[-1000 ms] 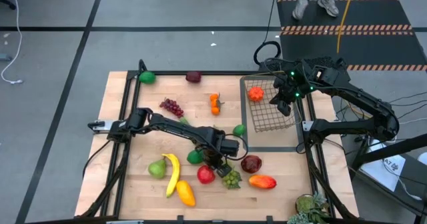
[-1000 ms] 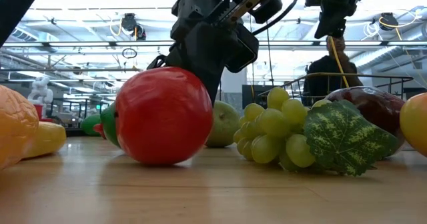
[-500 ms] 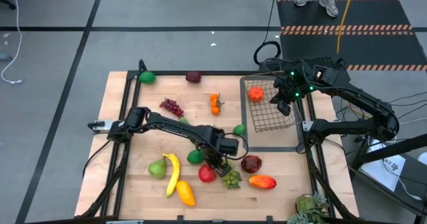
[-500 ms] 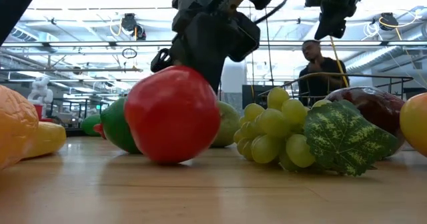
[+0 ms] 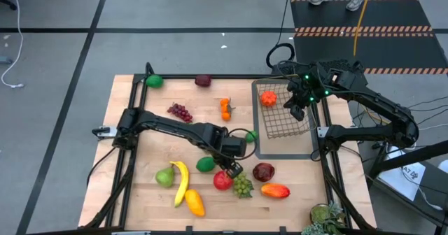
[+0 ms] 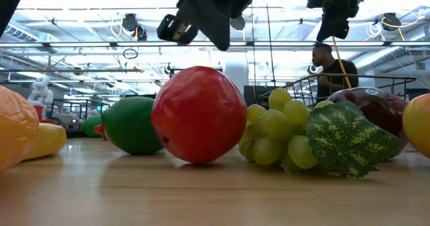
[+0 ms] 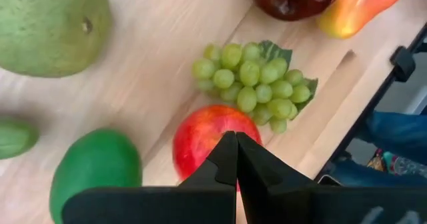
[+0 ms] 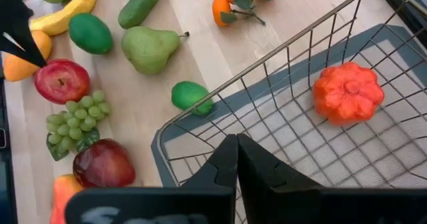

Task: Build produce basket
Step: Put the light red apple into the wire basket

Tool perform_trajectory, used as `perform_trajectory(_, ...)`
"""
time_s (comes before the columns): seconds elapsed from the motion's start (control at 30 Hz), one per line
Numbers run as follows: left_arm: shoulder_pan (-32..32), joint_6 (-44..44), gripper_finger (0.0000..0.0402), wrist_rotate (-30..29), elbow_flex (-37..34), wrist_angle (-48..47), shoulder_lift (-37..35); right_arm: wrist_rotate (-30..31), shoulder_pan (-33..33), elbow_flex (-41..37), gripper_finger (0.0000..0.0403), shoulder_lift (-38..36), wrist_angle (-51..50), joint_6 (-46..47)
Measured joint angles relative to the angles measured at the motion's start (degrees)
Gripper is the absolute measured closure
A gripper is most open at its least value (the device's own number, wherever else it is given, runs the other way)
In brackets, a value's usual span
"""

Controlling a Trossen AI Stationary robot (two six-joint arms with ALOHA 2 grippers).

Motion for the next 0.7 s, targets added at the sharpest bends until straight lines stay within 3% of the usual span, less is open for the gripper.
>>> perform_trajectory(0.23, -0.2, 1.9, 0.0386, 0.9, 0.0, 0.6, 0.3, -4.4, 0.2, 0.0, 0.0403, 0.0, -0.1, 1.6)
perform_trajectory(0.53, 1.4, 2.8, 0.0261, 0.2, -4.2, 6.7, 2.4, -4.3, 0.4, 0.0, 0.0403, 0.0, 0.0, 2.1)
perform_trajectory(0.7, 2.8, 5.7, 0.0223, -1.7, -4.7, 9.1, 2.6, -4.3, 0.4, 0.0, 0.0403, -0.1, -0.1, 2.6)
